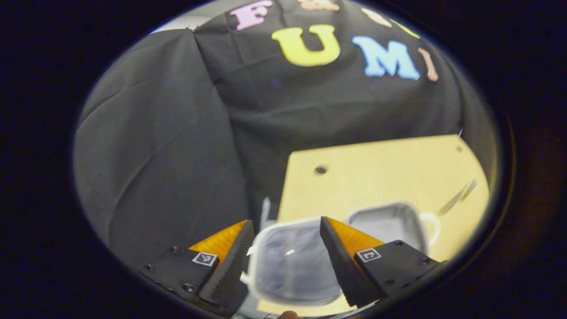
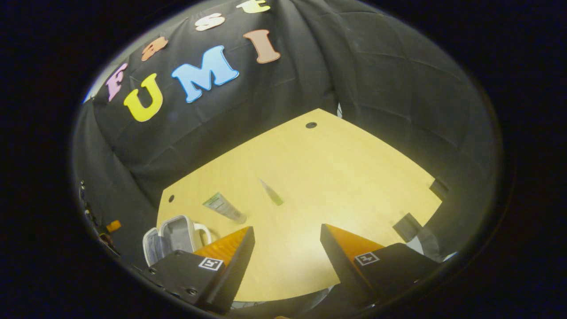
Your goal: First open the suitcase, pack the skin care products into it, and then close the suitcase.
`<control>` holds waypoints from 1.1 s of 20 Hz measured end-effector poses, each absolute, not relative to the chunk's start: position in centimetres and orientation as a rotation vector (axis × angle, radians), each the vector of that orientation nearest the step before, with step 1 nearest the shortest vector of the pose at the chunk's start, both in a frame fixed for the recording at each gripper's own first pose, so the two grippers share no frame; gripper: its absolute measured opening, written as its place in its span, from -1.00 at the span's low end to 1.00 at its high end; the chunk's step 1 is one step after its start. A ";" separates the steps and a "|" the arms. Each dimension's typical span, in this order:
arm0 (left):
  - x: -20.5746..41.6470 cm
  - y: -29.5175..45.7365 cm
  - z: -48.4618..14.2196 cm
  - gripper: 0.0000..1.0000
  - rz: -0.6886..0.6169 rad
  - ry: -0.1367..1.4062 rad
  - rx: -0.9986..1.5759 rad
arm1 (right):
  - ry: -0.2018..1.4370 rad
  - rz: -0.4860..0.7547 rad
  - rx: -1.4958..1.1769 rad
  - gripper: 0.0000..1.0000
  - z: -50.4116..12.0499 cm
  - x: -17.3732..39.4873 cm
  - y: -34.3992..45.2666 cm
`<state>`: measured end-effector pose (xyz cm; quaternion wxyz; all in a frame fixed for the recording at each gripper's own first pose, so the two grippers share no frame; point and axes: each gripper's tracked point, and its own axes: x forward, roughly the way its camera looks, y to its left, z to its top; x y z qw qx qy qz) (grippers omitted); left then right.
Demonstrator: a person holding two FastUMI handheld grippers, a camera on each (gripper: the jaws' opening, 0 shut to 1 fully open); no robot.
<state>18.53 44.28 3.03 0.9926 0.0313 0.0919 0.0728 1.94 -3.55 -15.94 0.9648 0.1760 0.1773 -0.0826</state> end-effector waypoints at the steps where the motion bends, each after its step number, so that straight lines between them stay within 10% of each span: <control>1: 19.3 40.3 4.9 0.95 0.075 0.087 0.006 | 0.357 -0.161 0.339 0.80 -15.6 2.1 -3.5; 6: 21.8 24.4 8.2 0.84 -0.143 -0.213 -0.182 | 0.336 -0.115 0.149 0.78 -14.5 4.6 -3.7; 22: 25.7 2.1 -8.5 0.84 -0.405 0.115 -0.080 | 0.575 0.016 -0.033 0.72 -19.0 18.1 -3.1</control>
